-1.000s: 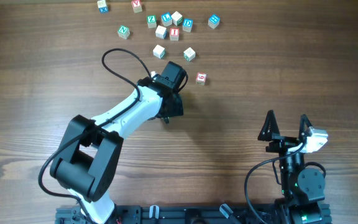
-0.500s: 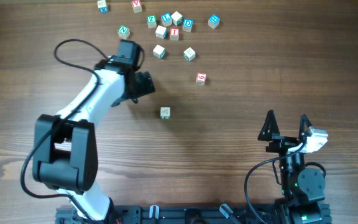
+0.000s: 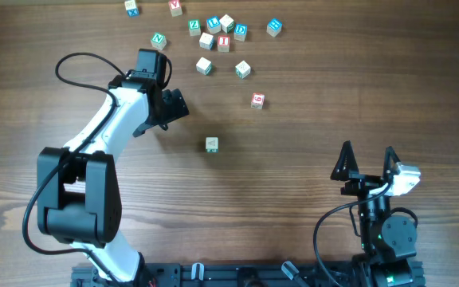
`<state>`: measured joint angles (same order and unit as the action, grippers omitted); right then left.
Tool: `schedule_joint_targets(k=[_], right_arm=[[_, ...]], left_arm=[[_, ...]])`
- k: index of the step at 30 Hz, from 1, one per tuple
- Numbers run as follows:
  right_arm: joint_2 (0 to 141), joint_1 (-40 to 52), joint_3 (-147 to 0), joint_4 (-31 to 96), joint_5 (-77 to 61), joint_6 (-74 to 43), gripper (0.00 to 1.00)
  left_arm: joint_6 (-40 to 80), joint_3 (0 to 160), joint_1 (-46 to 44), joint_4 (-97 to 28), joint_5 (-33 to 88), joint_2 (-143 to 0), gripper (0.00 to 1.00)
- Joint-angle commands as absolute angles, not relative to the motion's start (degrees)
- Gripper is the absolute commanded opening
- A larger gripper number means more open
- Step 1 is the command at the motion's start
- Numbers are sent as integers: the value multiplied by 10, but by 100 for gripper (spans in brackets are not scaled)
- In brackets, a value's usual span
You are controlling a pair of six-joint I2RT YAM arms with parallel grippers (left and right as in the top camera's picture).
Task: Form a tower
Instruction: 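Set the A block down and open the left gripper, lifting away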
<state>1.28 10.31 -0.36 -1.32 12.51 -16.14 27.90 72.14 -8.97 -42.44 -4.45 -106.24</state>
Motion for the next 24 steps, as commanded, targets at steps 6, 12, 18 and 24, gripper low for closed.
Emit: schedule_joint_targets(k=[6,12,18,24], right_arm=[[10,101,-3,-16,131,-152,100],[10,101,-3,-16,131,-152,100],[10,101,-3,-16,131,-152,100],[10,101,-3,-16,142,-106,100]], left_arm=[[274,728,-87,-425,-46,-1051,100],[274,728,-87,-425,-46,-1051,100],[274,728,-87,-425,-46,-1051,100],[274,728,-87,-425,-46,-1051,100]])
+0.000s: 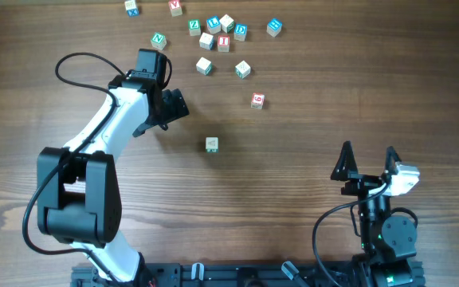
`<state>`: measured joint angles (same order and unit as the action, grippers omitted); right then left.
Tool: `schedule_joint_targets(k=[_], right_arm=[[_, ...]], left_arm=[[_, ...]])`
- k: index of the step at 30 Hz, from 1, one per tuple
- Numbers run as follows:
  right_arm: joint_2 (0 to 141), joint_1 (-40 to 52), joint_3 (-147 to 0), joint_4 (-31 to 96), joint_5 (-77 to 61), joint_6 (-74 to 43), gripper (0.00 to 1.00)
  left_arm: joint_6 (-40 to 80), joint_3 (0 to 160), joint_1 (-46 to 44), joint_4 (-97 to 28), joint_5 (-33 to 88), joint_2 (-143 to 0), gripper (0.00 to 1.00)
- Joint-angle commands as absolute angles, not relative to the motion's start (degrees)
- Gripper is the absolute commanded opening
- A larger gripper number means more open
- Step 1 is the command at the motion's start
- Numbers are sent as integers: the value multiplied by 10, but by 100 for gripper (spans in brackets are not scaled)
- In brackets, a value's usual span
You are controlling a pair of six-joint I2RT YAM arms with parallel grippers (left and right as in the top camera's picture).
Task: Form a tower
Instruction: 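Set the A block down and open the left gripper, lifting away, then reach the right gripper toward the red-faced number 6 block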
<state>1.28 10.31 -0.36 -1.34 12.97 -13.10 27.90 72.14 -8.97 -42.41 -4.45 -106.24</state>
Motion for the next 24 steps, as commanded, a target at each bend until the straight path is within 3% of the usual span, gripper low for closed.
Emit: schedule_joint_targets(k=[1,6,13,18,24], right_arm=[[10,101,-3,-17,142,-105,100],[10,101,-3,-55,178,-98,100],[10,101,-5,-164,48,-181,100],[30,101,-72,-119,47,-180,100],[177,101,-255,-56,-7,-119,100]], left_arm=[[274,728,-87,-425,-46,-1051,100],[274,728,-87,-425,-46,-1051,100],[274,728,-87,-425,-46,-1051,100],[274,728,-87,-425,-46,-1051,100],[274,728,-87,-425,-46,-1051,100]])
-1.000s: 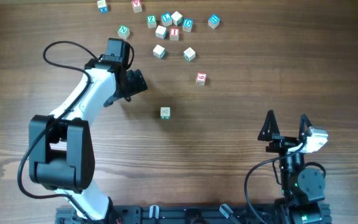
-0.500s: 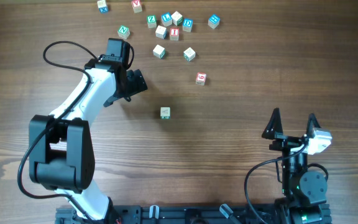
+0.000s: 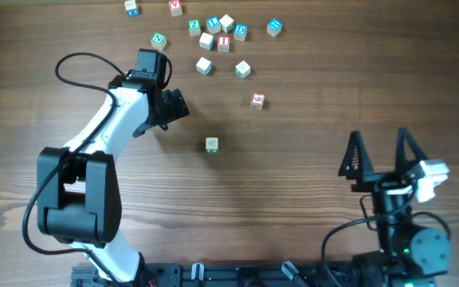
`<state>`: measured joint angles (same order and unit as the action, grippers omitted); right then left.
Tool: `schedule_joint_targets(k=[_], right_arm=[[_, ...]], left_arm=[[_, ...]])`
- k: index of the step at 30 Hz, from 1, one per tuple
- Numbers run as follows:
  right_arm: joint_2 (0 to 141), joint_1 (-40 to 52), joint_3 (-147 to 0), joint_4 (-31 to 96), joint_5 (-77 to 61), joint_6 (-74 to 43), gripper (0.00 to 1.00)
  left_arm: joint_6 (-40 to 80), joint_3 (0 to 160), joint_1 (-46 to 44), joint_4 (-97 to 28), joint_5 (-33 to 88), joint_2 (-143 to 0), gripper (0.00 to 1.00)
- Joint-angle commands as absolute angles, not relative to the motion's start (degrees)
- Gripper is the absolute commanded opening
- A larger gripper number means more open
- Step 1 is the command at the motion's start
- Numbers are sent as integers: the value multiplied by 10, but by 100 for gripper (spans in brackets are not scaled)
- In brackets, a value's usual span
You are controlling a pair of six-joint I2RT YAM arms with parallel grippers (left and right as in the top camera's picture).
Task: Form a tower
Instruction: 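Reach the right gripper toward the red-faced number 6 block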
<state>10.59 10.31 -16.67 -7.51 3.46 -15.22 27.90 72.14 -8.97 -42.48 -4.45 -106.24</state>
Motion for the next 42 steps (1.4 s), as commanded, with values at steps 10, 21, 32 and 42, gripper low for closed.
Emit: schedule_joint_targets(k=[10,21,32,42], right_arm=[[587,101,-726,240,-99,-90,100],[968,101,-1028,565,-131,-117,100],[1139,148,-1026,600,-117,-236,43],[1270,228,-1026,515,-85,-259,77]], left_arm=[[274,728,-87,-425,-46,-1051,100],[274,728,-87,-425,-46,-1051,100],[274,728,-87,-425,-46,-1051,100],[274,728,-87,-425,-46,-1051,100]])
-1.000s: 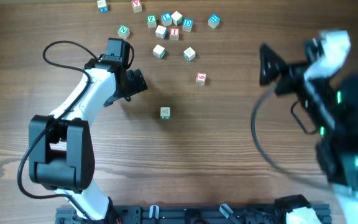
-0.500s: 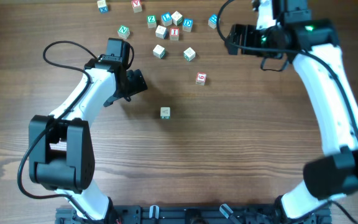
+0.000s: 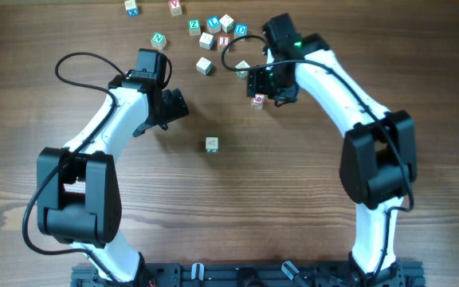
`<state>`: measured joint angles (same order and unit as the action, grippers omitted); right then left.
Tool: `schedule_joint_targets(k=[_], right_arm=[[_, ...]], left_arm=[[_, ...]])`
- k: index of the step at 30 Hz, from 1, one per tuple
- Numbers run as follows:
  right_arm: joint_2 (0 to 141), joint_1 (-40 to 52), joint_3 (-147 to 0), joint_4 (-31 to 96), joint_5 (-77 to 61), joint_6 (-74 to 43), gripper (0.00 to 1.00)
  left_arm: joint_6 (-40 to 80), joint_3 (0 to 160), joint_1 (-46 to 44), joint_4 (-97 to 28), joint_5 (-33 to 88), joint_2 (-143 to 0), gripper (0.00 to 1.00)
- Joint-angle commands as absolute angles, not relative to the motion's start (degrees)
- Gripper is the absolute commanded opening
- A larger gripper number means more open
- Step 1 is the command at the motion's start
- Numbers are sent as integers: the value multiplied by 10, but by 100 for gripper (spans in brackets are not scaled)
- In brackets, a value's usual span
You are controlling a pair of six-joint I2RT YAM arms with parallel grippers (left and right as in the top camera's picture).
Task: Form a tower
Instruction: 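Reach the right gripper toward the red-faced number 6 block, then lower the right gripper and close on the red 6 block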
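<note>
A pale green block (image 3: 211, 143) lies alone in the middle of the table. Up and to its right sits a white block with a red letter (image 3: 257, 101). My right gripper (image 3: 263, 86) hangs right over that block, its fingers apart and the block showing just below them. Another white block (image 3: 243, 67) peeks out beside the right wrist. My left gripper (image 3: 175, 104) is left of the green block, well apart from it; its jaws are too dark to read.
Several lettered blocks lie in a loose cluster (image 3: 213, 32) at the table's far edge, with a green-letter one (image 3: 158, 39) near the left wrist and two more (image 3: 131, 7) at the top. The right arm (image 3: 349, 88) spans the right side of the table.
The right arm was at the near right edge with its fingers spread. It now reaches to the far middle, its gripper over the red-letter block. It now hides the blue block at the back.
At the two oldest moments the right arm was folded at the near right edge, gripper open. Then it stood a little further right and larger in view. Now it is stretched out over the red-letter block. The left arm and all the blocks have stayed put.
</note>
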<state>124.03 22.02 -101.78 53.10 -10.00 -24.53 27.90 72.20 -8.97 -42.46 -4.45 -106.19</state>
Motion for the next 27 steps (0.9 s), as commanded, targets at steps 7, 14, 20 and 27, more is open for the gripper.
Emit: schedule_joint_targets(k=[7,14,20,27], right_arm=[[1300,233,-1026,480,-66,-259,70],[1300,233,-1026,473,-41,-259,72],[1300,233,-1026,476,-43,-259,100],[1300,233,-1026,476,-48,-260,91]], left_arm=[[274,728,-87,-425,-46,-1051,100],[274,728,-87,-425,-46,-1051,100],[274,728,-87,-425,-46,-1051,100],[274,728,-87,-425,-46,-1051,100]])
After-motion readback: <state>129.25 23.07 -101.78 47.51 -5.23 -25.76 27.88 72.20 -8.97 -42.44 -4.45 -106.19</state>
